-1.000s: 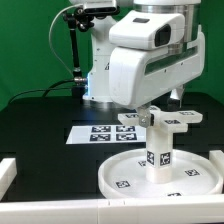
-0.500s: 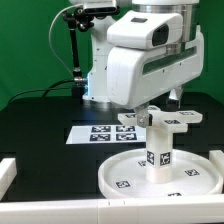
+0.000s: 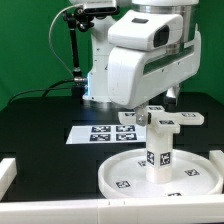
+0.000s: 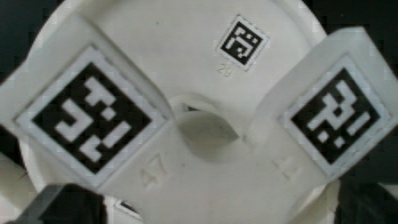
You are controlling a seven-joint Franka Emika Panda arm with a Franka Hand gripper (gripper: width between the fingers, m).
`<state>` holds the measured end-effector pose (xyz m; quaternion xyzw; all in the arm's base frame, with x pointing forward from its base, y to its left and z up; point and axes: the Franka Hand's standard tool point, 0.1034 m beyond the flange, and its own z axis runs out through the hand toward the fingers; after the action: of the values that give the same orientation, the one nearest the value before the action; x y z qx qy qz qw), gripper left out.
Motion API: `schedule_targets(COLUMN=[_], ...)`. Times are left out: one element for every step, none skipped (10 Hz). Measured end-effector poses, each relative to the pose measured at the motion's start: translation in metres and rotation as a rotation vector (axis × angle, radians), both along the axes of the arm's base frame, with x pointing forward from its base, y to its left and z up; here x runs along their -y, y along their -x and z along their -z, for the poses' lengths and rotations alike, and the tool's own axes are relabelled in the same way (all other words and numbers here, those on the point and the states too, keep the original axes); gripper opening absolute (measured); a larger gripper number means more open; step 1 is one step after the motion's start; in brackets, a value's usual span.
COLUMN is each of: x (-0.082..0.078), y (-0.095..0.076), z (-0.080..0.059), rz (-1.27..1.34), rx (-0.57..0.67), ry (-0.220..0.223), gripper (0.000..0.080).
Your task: Assemble round table
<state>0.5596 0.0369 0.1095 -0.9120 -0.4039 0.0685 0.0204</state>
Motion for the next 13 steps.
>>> schedule_targets(x=[0.0001, 0.0002, -0.0003, 0.0001, 0.0008, 0.0025, 0.0034, 0.0037, 0.0038, 0.0038, 0.0032, 0.0015, 0.0008], y=[0.0000, -0.0005, -0.0041, -0.0047, -0.0045, -0.0046, -0.0038, -0.0023, -0.0019, -0.0019, -0.0020, -0.0030, -0.0039], z=[0.0001, -0.0002, -0.0025, -0.0024, -0.0013, -0.0013, -0.0006, 0.0011, 0.0018, 0.0018, 0.0018, 0.0011, 0.0003], rz=[0.000, 0.016, 0.058, 0.070, 0.089, 0.112, 0.122, 0.122, 0.123, 0.123, 0.129, 0.142, 0.153], rx=[0.000, 0.000, 0.006, 0.007, 0.005, 0.006, 0.005, 0.003, 0.002, 0.002, 0.002, 0.004, 0.005], ry=[0.000, 0.002, 0.008, 0.010, 0.013, 0.016, 0.017, 0.018, 0.018, 0.019, 0.019, 0.020, 0.021], gripper=[0.0649, 0.0649, 0.0649, 0.0649, 0.0649, 0.0649, 0.0649, 0.0649, 0.0649, 0.0649, 0.0649, 0.0649, 0.0649])
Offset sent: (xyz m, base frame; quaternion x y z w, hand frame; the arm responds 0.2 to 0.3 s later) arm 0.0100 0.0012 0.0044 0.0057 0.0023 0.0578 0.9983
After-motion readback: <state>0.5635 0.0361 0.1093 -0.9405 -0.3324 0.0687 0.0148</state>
